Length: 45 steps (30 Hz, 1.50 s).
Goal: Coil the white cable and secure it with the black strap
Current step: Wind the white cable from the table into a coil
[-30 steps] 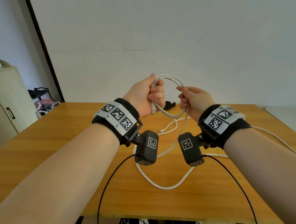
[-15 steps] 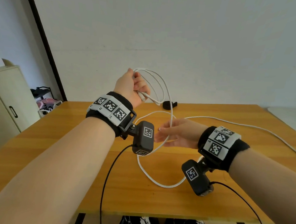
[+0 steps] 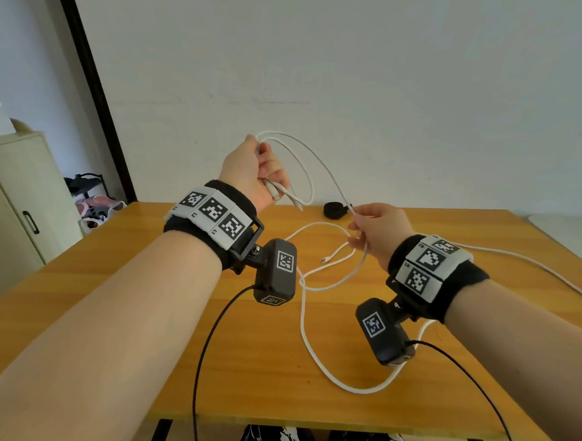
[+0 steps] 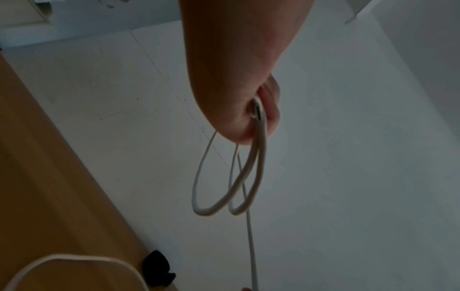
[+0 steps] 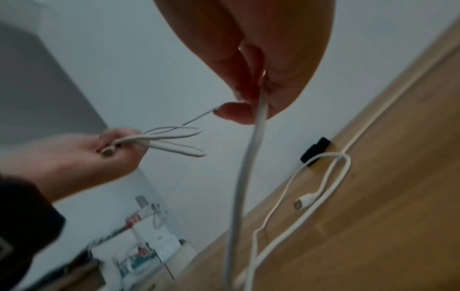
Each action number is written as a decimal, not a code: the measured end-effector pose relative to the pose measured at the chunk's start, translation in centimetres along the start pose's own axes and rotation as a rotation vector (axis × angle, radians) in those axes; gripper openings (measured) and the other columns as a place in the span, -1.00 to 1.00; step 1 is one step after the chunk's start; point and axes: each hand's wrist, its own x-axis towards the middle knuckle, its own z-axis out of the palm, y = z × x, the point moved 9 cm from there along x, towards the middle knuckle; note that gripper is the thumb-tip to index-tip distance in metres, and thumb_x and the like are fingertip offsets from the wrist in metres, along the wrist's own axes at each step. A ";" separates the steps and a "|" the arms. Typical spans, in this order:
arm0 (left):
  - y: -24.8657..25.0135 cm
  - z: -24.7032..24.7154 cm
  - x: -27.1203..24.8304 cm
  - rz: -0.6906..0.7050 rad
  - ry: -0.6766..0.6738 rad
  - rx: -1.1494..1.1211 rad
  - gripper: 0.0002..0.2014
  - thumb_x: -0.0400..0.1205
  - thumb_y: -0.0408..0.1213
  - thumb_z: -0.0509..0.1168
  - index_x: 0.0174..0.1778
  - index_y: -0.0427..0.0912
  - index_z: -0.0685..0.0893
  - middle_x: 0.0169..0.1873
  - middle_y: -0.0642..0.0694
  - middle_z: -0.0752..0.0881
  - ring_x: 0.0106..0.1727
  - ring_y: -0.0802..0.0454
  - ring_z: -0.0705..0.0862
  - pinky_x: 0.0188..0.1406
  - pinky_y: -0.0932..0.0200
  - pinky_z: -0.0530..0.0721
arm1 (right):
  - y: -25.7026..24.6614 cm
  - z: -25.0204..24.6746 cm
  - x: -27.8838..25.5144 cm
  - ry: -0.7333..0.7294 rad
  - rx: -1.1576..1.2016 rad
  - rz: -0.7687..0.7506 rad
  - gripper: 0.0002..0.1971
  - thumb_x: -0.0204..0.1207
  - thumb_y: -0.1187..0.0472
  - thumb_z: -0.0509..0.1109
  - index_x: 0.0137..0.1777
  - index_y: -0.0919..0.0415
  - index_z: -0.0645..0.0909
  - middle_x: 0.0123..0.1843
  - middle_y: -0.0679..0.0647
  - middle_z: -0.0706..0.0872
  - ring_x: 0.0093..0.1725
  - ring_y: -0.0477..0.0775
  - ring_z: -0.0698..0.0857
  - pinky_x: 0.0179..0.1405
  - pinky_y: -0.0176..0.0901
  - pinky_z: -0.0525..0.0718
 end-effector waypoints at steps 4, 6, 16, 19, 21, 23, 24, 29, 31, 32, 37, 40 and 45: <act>-0.2 0.3 -0.1 -0.007 -0.027 0.017 -0.55 0.72 0.01 0.01 -0.44 -0.14 0.44 -0.75 0.08 0.26 -0.77 0.18 0.21 -0.71 0.36 0.23 | -1.6 0.7 0.1 0.012 -0.552 -0.195 -0.64 0.63 0.41 0.13 0.32 0.21 0.61 0.10 0.21 0.72 -0.13 0.15 0.70 -0.12 -0.07 0.74; -0.4 0.6 -0.1 -0.016 -0.049 0.020 -0.53 0.72 0.03 0.01 -0.45 -0.13 0.44 -0.74 0.08 0.27 -0.77 0.18 0.21 -0.71 0.37 0.22 | -1.9 2.1 0.0 -0.058 -0.832 -0.259 -0.61 0.60 0.42 0.13 0.33 0.16 0.61 0.22 0.22 0.70 0.12 0.22 0.71 0.10 -0.05 0.69; -0.9 2.3 -0.4 0.106 -0.100 0.296 -0.54 0.75 0.01 -0.06 -0.43 -0.09 0.39 -0.80 0.09 0.30 -0.81 0.20 0.22 -0.71 0.40 0.21 | -0.6 6.0 -2.0 -0.399 -1.271 -0.193 -0.57 0.66 0.35 0.15 0.50 0.10 0.45 0.46 0.09 0.55 0.38 0.15 0.58 0.35 -0.09 0.56; -0.6 2.8 -0.6 0.246 -0.089 0.583 -0.60 0.76 -0.11 -0.09 -0.41 -0.11 0.32 -0.74 0.08 0.28 -0.76 0.17 0.19 -0.65 0.31 0.20 | -2.1 5.4 -2.2 -0.331 -1.131 -0.278 -0.66 0.62 0.34 0.21 0.32 0.12 0.63 0.26 0.10 0.69 0.22 0.14 0.67 0.22 -0.13 0.62; -0.5 3.4 -0.8 0.364 -0.111 0.796 -0.66 0.75 -0.15 -0.08 -0.37 -0.11 0.27 -0.61 0.03 0.26 -0.67 0.14 0.17 -0.59 0.22 0.19 | -3.0 4.8 -2.6 -0.287 -1.001 -0.333 -0.76 0.57 0.32 0.30 0.15 0.18 0.74 0.05 0.10 0.77 -0.03 0.04 0.71 0.04 -0.19 0.69; -0.9 3.7 -1.1 0.446 -0.130 0.959 -0.69 0.76 -0.15 -0.07 -0.31 -0.13 0.28 -0.53 0.01 0.28 -0.62 0.15 0.22 -0.59 0.25 0.23 | -3.6 4.2 -2.8 -0.261 -0.837 -0.333 -0.84 0.52 0.34 0.37 0.00 0.23 0.77 -0.20 0.09 0.77 -0.28 -0.05 0.68 -0.23 -0.29 0.69; -1.2 3.9 -1.1 0.482 -0.135 1.044 -0.69 0.76 -0.14 -0.06 -0.30 -0.14 0.29 -0.50 0.02 0.30 -0.59 0.15 0.26 -0.56 0.26 0.27 | -3.9 3.9 -2.8 -0.257 -0.753 -0.306 -0.86 0.49 0.35 0.39 -0.04 0.24 0.76 -0.28 0.07 0.74 -0.37 -0.08 0.65 -0.32 -0.34 0.66; -3.4 4.4 -1.4 0.589 -0.183 1.528 -0.67 0.75 -0.08 -0.04 -0.25 -0.14 0.41 -0.31 -0.15 0.58 -0.28 -0.08 0.56 -0.14 -0.02 0.52 | -3.4 3.0 -2.9 -0.312 -0.289 -0.096 -0.80 0.39 0.53 0.43 -0.01 0.35 0.70 -0.09 0.24 0.75 -0.27 0.00 0.73 -0.28 -0.34 0.78; -4.1 4.3 -1.3 0.580 -0.186 1.598 -0.69 0.75 -0.07 -0.06 -0.14 -0.18 0.44 -0.18 -0.21 0.67 -0.15 -0.16 0.65 -0.03 -0.11 0.61 | -3.5 3.0 -3.1 -0.332 -0.190 -0.072 -0.79 0.38 0.54 0.44 0.00 0.40 0.66 -0.12 0.22 0.76 -0.32 -0.04 0.77 -0.48 -0.45 0.70; -4.4 4.2 -1.3 0.577 -0.185 1.614 -0.69 0.75 -0.06 -0.06 -0.10 -0.17 0.44 -0.15 -0.22 0.70 -0.13 -0.16 0.68 0.00 -0.15 0.64 | -3.5 2.8 -3.1 -0.315 -0.184 -0.077 -0.81 0.37 0.51 0.47 -0.03 0.37 0.65 -0.19 0.17 0.76 -0.36 -0.08 0.78 -0.55 -0.50 0.63; -5.0 3.8 -1.0 0.555 -0.184 1.655 -0.71 0.76 -0.05 -0.10 -0.07 -0.16 0.40 -0.28 -0.13 0.63 -0.30 -0.12 0.68 -0.13 -0.09 0.68 | -3.7 2.5 -2.9 -0.343 0.030 -0.063 -0.68 0.33 0.52 0.49 -0.29 0.20 0.40 -0.11 0.36 0.73 -0.21 0.09 0.83 -0.31 -0.35 0.76; -4.6 3.2 -0.5 0.542 -0.127 1.627 -0.69 0.76 -0.08 -0.07 -0.12 -0.20 0.41 -0.33 -0.07 0.53 -0.22 -0.11 0.56 -0.15 0.00 0.52 | -3.4 2.9 -3.2 -0.383 0.120 -0.002 -0.72 0.37 0.58 0.42 -0.20 0.23 0.43 -0.16 0.30 0.70 -0.26 0.08 0.83 -0.36 -0.29 0.77; -1.8 2.1 0.3 0.569 0.010 1.455 -0.69 0.76 -0.12 -0.08 -0.17 -0.20 0.41 -0.29 -0.08 0.51 -0.17 -0.13 0.58 0.01 -0.04 0.52 | -0.9 5.2 -5.5 -0.687 -0.156 0.115 -0.67 0.44 0.38 0.45 0.19 0.30 0.52 0.00 0.18 0.79 -0.05 0.05 0.79 -0.06 -0.19 0.76</act>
